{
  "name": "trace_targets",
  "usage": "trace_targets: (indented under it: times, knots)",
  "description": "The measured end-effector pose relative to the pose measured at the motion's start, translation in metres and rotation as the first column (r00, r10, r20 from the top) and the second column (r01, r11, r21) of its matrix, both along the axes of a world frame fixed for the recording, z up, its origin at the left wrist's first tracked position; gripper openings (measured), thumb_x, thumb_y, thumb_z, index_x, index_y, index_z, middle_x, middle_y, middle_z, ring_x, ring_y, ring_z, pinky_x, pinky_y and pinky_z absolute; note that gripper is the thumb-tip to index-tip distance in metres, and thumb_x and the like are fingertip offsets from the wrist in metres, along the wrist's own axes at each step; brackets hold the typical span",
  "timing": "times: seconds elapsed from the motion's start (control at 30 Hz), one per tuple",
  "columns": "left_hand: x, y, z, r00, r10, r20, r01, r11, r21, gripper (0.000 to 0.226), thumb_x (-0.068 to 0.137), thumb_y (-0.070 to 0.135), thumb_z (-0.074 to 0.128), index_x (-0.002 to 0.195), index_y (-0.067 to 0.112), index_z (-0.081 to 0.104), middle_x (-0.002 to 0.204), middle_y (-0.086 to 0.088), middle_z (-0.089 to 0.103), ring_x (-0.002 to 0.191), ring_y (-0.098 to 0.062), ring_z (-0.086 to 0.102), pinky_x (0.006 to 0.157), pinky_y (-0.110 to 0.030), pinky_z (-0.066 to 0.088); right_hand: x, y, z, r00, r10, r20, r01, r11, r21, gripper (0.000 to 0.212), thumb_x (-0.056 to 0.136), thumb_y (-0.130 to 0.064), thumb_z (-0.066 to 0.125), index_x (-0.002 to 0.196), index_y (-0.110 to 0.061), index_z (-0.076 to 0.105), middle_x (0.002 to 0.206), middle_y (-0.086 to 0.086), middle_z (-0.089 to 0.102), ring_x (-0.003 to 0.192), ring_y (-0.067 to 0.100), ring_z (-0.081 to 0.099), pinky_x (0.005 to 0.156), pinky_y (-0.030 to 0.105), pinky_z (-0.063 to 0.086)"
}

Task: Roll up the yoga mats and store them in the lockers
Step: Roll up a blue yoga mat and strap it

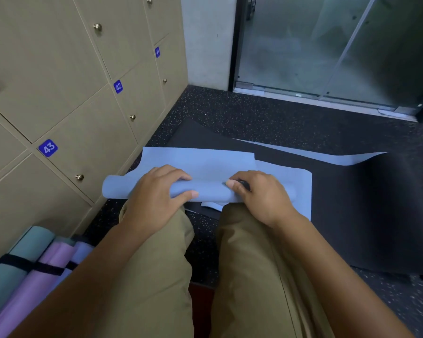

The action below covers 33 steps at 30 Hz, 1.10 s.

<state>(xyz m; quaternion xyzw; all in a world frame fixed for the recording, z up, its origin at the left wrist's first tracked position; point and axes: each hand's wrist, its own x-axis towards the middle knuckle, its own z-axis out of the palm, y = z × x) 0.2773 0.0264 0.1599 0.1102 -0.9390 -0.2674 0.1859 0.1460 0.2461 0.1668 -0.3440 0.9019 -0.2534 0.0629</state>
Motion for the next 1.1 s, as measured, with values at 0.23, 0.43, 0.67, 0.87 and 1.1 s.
trace_targets:
  times: [0.23, 0.43, 0.67, 0.87, 1.1]
  knots:
    - [-0.004, -0.007, 0.002, 0.996, 0.012, 0.083, -0.018, 0.997, 0.073, 0.041, 0.075, 0.062, 0.072, 0.107, 0.038, 0.074, 0.105, 0.019, 0.065, 0.104, -0.005, 0.059, 0.089, -0.039, 0.050, -0.017, -0.005, 0.009, 0.994, 0.022, 0.107, -0.033, 0.994, 0.107, 0.039, 0.105, -0.052, 0.041, 0.089, -0.027, 0.066, 0.087, -0.004, 0.068, 0.089, 0.022, 0.060, 0.070, 0.035, 0.047]
    - [-0.026, -0.019, 0.007, 0.982, -0.029, 0.187, 0.002, 0.990, 0.140, 0.024, 0.083, 0.056, 0.076, 0.099, 0.039, 0.075, 0.103, 0.021, 0.069, 0.101, -0.002, 0.062, 0.092, -0.035, 0.050, -0.015, 0.002, 0.002, 0.996, 0.071, -0.051, -0.063, 0.987, 0.146, 0.051, 0.100, -0.060, 0.046, 0.130, -0.024, 0.066, 0.119, 0.000, 0.061, 0.116, 0.020, 0.053, 0.099, 0.037, 0.044]
    - [-0.051, -0.036, 0.011, 0.925, -0.126, 0.358, 0.065, 0.982, 0.178, 0.044, 0.068, 0.084, 0.059, 0.084, 0.046, 0.072, 0.097, 0.022, 0.071, 0.099, 0.004, 0.062, 0.096, -0.038, 0.051, -0.019, 0.004, -0.012, 0.984, 0.017, -0.179, 0.008, 0.991, 0.137, 0.057, 0.099, -0.067, 0.032, 0.116, -0.023, 0.064, 0.096, -0.002, 0.065, 0.098, 0.022, 0.056, 0.094, 0.036, 0.037]
    - [-0.061, -0.045, 0.005, 0.938, -0.140, 0.318, 0.111, 0.988, 0.106, 0.050, 0.074, 0.084, 0.051, 0.083, 0.039, 0.070, 0.085, 0.015, 0.070, 0.086, -0.005, 0.065, 0.082, -0.040, 0.053, -0.030, -0.007, -0.006, 0.991, 0.023, -0.133, 0.007, 0.975, 0.222, 0.051, 0.104, -0.061, 0.028, 0.102, -0.025, 0.065, 0.092, -0.001, 0.069, 0.090, 0.024, 0.061, 0.075, 0.036, 0.038]
    - [-0.055, -0.047, -0.013, 0.974, -0.153, 0.168, 0.218, 0.843, -0.491, 0.075, 0.091, 0.080, 0.003, 0.084, 0.021, 0.048, 0.077, 0.006, 0.047, 0.070, -0.023, 0.057, 0.056, -0.035, 0.038, -0.041, -0.014, -0.001, 0.999, 0.034, -0.036, -0.022, 0.954, 0.299, 0.054, 0.104, -0.063, 0.021, 0.096, -0.027, 0.060, 0.094, -0.001, 0.068, 0.091, 0.025, 0.061, 0.071, 0.036, 0.041]
